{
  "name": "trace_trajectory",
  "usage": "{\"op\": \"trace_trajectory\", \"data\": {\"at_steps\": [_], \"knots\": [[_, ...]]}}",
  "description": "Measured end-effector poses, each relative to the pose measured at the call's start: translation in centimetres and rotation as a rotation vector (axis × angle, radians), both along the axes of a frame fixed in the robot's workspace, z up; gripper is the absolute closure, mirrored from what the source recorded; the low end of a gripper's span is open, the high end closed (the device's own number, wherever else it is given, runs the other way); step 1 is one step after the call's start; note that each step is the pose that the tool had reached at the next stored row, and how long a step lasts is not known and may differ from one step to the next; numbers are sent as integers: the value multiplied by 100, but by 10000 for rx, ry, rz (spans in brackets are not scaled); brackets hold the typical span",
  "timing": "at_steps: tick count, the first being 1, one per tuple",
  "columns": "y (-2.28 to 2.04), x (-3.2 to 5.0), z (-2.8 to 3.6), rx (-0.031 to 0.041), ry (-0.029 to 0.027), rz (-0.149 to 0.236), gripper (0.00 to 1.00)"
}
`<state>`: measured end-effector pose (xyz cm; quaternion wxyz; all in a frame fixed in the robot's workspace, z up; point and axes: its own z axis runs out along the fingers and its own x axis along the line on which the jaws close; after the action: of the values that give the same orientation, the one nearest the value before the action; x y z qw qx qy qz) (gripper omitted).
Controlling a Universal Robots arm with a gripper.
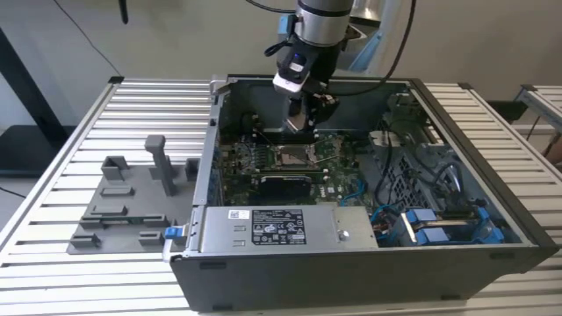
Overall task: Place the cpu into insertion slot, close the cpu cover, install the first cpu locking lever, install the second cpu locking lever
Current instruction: 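Place the cpu into insertion slot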
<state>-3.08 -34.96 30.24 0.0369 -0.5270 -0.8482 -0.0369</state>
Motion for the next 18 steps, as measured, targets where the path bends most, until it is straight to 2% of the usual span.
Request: {"op": "trace_trajectory", "data": {"at_steps": [6, 14, 18], "knots": [[0, 0, -45, 0, 21, -886, 45], [0, 0, -114, -2, 95, -1939, 45], [0, 0, -146, -6, 149, -2437, 45]]}}
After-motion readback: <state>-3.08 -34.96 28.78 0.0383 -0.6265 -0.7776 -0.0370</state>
